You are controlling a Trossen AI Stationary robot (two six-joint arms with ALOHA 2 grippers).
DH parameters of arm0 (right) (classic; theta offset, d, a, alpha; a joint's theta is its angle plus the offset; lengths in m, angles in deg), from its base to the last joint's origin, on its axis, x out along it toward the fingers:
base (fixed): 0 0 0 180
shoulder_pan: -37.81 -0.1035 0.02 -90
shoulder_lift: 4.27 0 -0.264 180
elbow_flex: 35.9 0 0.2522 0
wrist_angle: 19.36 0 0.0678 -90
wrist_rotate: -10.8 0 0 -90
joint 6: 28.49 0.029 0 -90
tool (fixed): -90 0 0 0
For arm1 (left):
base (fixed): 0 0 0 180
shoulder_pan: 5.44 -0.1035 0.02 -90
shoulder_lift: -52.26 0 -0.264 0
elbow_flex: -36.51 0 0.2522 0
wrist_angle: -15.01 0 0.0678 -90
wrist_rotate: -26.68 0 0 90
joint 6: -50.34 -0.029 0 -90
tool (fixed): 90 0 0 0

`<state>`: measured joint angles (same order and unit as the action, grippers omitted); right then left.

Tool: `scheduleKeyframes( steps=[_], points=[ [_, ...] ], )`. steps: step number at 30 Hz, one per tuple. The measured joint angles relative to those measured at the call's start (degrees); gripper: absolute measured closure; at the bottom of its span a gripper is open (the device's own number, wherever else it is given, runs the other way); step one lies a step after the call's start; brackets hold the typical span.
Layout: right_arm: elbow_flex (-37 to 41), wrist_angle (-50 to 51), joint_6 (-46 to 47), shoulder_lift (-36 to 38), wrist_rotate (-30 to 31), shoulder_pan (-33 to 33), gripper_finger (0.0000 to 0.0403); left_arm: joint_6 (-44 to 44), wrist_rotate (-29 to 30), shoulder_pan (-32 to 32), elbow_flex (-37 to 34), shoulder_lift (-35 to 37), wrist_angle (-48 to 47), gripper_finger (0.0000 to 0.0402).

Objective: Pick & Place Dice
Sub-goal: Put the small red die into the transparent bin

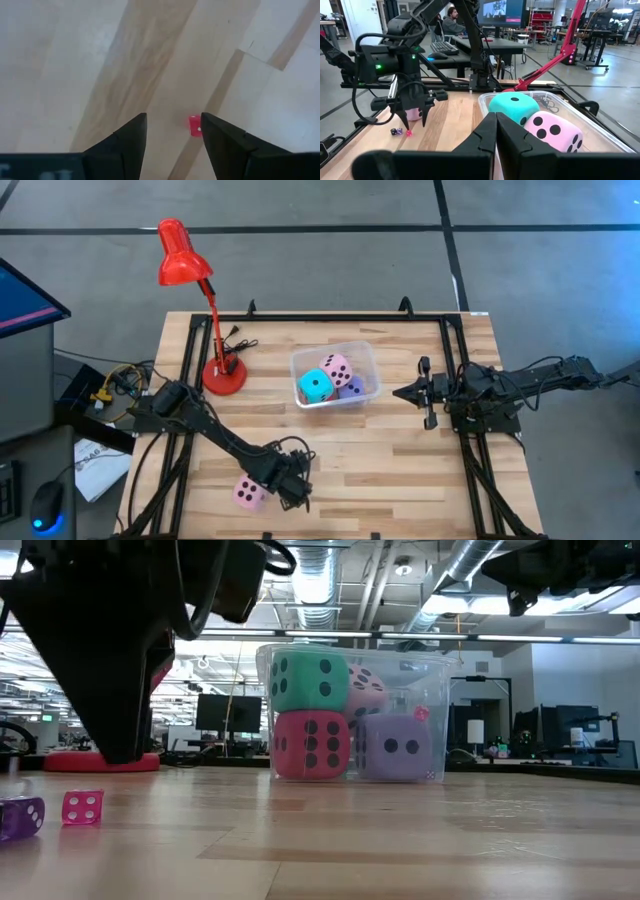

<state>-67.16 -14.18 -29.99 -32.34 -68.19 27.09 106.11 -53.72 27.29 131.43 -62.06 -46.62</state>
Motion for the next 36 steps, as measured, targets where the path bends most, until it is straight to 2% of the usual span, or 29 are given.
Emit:
scheduleKeyframes(
  steps=[7, 36],
  points=[
    [0.0, 0.0, 0.0, 0.0, 0.0, -0.04, 0.0398, -0.13, -2.55, 0.4, -2.2, 0.0, 3.34, 0.0225],
    [0.0, 0.02, 0.0, 0.0, 0.0, -0.02, 0.0398, -1.77, -0.94, 1.18, -3.27, -0.04, 8.63, 0.022]
  ],
)
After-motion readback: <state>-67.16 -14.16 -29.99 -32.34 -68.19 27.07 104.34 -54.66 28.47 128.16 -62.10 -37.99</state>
